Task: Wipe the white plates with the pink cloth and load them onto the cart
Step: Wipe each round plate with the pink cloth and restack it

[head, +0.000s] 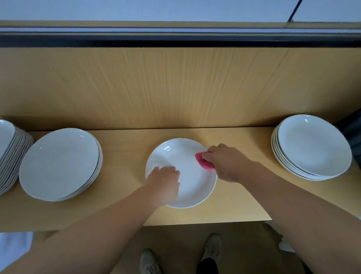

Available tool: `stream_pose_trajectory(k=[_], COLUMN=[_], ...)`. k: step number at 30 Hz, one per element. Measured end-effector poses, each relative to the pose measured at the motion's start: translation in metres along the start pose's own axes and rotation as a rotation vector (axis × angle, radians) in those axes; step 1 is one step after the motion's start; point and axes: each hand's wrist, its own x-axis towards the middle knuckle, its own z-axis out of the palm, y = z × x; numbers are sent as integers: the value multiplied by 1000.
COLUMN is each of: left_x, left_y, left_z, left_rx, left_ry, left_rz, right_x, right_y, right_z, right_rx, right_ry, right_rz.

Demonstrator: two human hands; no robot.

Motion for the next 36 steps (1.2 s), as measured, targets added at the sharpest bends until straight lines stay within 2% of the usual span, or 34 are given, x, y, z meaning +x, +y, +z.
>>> stream_pose_trajectory(k=[3,5,10,17,22,28,33,36], left_x=[-5,-4,1,2,-5,-20,-29,-29], left_y=[36,54,81,94,93,68,46,35], left_z=[1,9,24,19,-12,-66,-106,-113], left_rx=[-96,-79,11,94,58,-210,-565,-874], left_ry=[51,47,-96,-176,-31,152,364,431], left_rz=[54,41,-94,-111,-116,-278,-383,-433], right_x=[-10,-16,-26,-32,-31,-29,-29,-27], right_y=[15,23,33,37,40,36,27,23], right_z=[-7,-9,-6,-9,-29,-61,-88,-99], right_rx=[167,238,312,366,424,453,418,384], right_ry=[78,137,199,254,320,426,507,520], right_rz=[84,112,109,35,-34,-117,-161,-155])
